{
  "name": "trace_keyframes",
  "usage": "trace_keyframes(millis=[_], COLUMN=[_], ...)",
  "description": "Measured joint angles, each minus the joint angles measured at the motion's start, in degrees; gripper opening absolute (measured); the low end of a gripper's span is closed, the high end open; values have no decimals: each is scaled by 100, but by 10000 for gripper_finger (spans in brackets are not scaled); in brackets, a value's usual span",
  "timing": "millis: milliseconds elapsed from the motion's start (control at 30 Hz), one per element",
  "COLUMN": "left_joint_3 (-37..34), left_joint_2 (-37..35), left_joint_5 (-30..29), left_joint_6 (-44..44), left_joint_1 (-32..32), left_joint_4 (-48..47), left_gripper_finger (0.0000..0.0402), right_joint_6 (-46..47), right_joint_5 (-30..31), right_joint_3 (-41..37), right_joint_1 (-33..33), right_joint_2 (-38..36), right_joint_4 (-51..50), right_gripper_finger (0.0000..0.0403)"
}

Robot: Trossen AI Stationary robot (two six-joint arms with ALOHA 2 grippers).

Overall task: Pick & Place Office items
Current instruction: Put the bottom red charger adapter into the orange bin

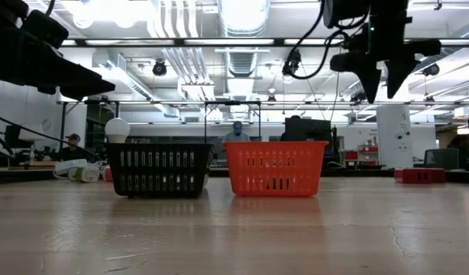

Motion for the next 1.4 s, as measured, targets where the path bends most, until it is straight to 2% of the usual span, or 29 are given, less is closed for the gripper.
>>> trace_keyframes(millis=[333,633,900,1033,1400], left_joint_3=[0,2,2,2,2], left_joint_2=[0,0,1,0,1], left_joint_5=[-1,-1,-1,0,-1], left_joint_6=[0,2,0,2,1], left_joint_1=[0,-1,0,-2,-1], left_joint_4=[2,2,2,2,1], left_gripper_finger=[310,310,310,310,310], right_joint_6=[247,1114,1434,1547,1552], right_joint_5=[-392,-358,-178,-430,-641], right_joint_3=[-1269,-2227,-2532,-2600,-2617], right_joint_1=[2,-80,-484,-726,-844], right_joint_2=[-859,-1392,-1228,-1044,-652], right_joint_4=[1071,1469,2063,2248,2351], right_gripper_finger=[246,271,257,254,291])
